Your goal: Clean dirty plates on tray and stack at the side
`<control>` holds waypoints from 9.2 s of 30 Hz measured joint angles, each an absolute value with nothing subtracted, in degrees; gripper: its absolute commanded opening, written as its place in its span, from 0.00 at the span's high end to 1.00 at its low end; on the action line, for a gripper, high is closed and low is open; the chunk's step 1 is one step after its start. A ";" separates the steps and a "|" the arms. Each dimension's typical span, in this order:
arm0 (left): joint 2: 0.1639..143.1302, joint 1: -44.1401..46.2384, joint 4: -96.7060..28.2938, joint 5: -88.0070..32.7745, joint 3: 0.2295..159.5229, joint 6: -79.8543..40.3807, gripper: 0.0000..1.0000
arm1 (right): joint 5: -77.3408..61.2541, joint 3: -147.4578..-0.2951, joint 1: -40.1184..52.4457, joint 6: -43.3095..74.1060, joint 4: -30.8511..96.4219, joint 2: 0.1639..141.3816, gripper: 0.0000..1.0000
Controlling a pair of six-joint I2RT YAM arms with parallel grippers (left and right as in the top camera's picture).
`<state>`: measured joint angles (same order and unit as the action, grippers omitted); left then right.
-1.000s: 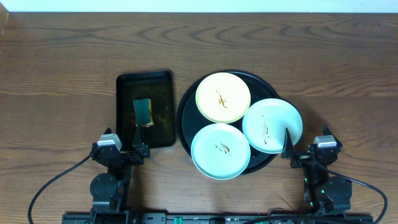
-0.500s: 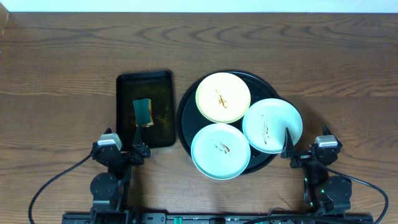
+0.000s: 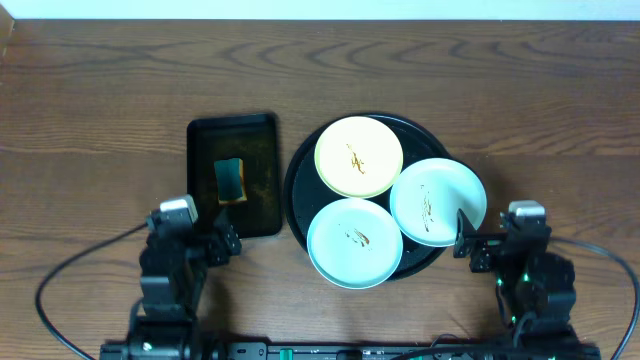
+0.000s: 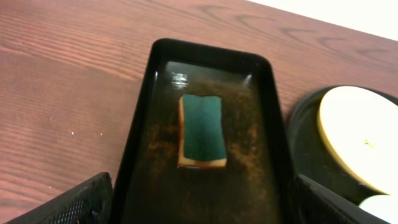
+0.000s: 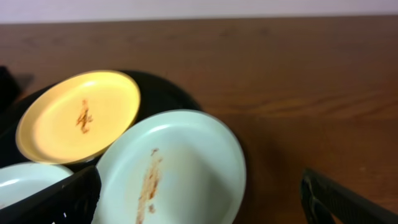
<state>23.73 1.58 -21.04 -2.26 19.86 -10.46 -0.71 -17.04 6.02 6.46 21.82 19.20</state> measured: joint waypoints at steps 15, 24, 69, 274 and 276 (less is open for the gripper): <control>56.18 1.58 -51.57 -4.36 52.80 -10.52 0.02 | -8.29 -44.31 6.02 5.28 42.46 53.63 0.01; 58.00 1.58 -46.63 -5.67 53.52 -10.68 0.02 | -11.73 -47.64 6.02 2.57 44.29 57.04 0.01; 102.91 1.65 -34.20 -4.14 62.41 -11.07 0.39 | -7.90 -47.70 6.02 3.03 44.69 57.06 0.01; 94.30 29.47 -36.38 -24.23 77.30 -22.72 0.93 | -17.98 -47.94 -8.75 0.56 36.56 89.41 0.99; 96.62 32.77 -34.30 -24.88 77.30 -22.72 0.92 | -17.98 -47.94 -8.75 0.56 36.58 89.41 0.99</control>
<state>96.62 32.77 -34.30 -24.88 77.30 -22.72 -17.98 -47.94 -8.75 0.56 36.58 89.41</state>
